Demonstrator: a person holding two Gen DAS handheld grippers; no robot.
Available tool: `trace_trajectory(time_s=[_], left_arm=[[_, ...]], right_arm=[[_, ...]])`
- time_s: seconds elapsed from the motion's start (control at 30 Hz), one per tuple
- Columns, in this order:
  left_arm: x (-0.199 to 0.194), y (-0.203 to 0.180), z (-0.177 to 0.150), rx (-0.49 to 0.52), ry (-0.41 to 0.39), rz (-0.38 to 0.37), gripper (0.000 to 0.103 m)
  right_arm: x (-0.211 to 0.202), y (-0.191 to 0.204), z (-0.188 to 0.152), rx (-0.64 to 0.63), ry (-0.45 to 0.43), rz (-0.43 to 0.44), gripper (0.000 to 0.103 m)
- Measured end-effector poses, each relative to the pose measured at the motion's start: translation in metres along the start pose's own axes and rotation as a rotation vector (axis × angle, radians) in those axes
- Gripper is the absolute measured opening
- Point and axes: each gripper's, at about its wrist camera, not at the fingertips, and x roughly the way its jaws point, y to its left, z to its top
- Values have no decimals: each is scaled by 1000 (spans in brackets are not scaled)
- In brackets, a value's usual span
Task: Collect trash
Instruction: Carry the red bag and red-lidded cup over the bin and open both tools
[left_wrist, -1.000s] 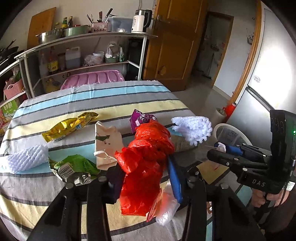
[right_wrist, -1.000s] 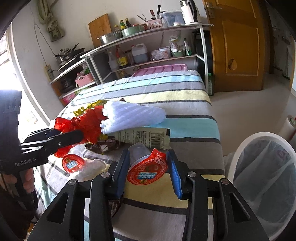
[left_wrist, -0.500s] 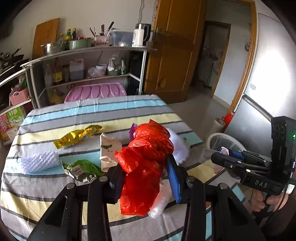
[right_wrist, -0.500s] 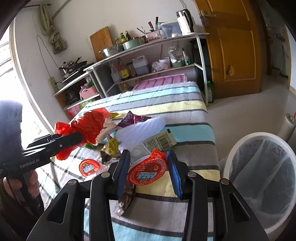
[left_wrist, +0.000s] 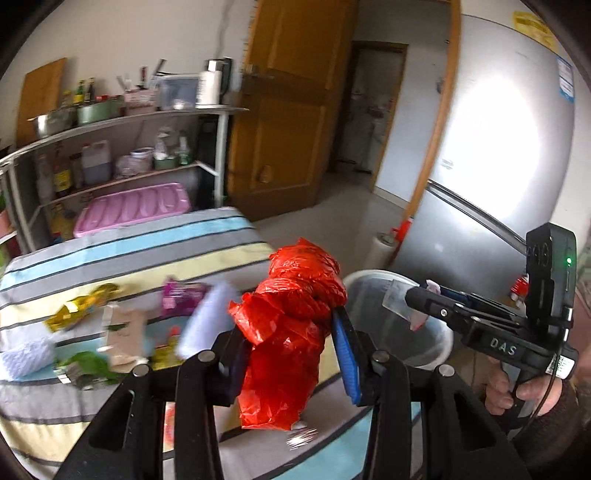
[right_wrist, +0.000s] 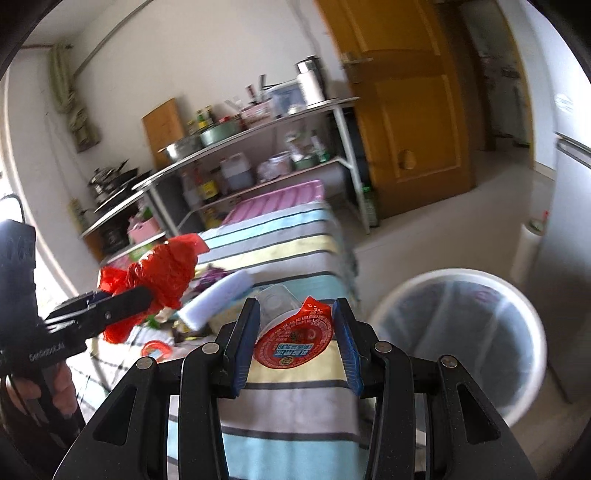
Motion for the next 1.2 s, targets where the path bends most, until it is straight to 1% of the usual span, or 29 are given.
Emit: trace_trajectory(time_s=[0.13, 0.23, 0.3, 0.33, 0.43, 0.5, 0.63, 0.87, 1.0, 1.03, 1.07, 1.13, 1.2], left_arm=[[22, -25, 2, 14, 37, -71, 44], [40, -48, 4, 42, 67, -115, 44], [52, -61, 4, 55, 89, -144, 44], [56, -67, 3, 63, 95, -156, 44], [74, -85, 1, 83, 133, -178, 44], [86, -95, -1, 86, 163, -185, 44], [101, -109, -8, 102, 199, -185, 44], [122, -113, -11, 97, 248, -161, 44], [121, -117, -12, 108, 239, -159, 49], [122, -117, -12, 107, 240, -157, 52], [121, -117, -12, 106, 237, -152, 53], [124, -113, -10, 100, 240, -147, 62], [121, -111, -9, 97, 232, -140, 64]], right_arm=[[-12, -29, 0, 39, -14, -75, 42], [-18, -49, -1, 47, -14, -152, 42], [-19, -62, -3, 64, -3, -183, 42], [-19, -69, -5, 69, 3, -215, 42], [-16, -88, -9, 86, 25, -258, 42], [-11, -95, -11, 83, 43, -278, 42], [-1, -114, -17, 99, 79, -316, 43], [11, -134, -24, 115, 118, -343, 43], [15, -137, -26, 115, 135, -339, 43], [17, -137, -25, 118, 136, -341, 43], [17, -138, -25, 121, 135, -349, 46], [15, -139, -27, 128, 129, -360, 51], [12, -139, -29, 137, 124, -358, 54]])
